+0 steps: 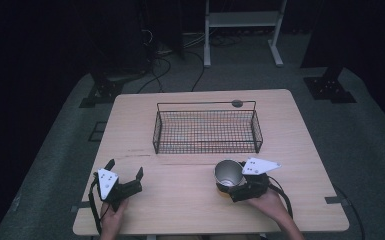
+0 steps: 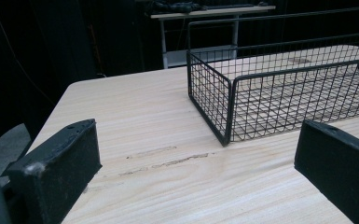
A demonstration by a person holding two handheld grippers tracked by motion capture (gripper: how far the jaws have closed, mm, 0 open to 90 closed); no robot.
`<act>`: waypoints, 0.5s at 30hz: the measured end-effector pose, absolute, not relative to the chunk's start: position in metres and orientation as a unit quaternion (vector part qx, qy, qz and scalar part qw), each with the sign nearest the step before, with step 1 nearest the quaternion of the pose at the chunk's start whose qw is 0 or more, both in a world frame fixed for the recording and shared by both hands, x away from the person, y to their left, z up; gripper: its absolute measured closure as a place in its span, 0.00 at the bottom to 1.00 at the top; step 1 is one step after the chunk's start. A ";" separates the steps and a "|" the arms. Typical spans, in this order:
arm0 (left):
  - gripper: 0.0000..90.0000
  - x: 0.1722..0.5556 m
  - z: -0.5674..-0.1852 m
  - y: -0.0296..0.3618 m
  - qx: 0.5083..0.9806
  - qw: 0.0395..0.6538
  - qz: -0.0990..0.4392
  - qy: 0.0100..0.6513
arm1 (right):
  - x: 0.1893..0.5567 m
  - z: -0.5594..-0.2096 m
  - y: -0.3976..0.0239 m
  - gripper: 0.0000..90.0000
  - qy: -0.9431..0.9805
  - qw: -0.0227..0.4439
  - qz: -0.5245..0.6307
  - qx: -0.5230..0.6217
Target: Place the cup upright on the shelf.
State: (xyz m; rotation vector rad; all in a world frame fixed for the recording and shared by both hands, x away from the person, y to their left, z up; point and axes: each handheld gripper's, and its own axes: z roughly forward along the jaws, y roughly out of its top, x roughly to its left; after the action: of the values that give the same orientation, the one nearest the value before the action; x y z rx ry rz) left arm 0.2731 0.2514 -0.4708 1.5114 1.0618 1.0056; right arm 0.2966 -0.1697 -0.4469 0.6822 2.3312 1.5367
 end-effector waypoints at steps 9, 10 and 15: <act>0.00 0.273 -0.471 0.251 0.624 0.496 0.415 0.439 | 0.298 -0.445 -0.173 0.13 0.802 0.129 0.532 0.238; 0.00 0.273 -0.471 0.251 0.624 0.496 0.415 0.439 | 0.298 -0.445 -0.173 0.13 0.802 0.129 0.532 0.238; 0.00 0.273 -0.471 0.251 0.624 0.496 0.415 0.439 | 0.300 -0.440 -0.174 0.13 0.804 0.128 0.530 0.237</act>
State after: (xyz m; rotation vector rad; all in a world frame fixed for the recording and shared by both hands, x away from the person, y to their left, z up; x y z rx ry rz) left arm 0.2732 0.2515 -0.4708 1.5110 1.0638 1.0048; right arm 0.3000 -0.1740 -0.4401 0.6885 2.3400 1.5412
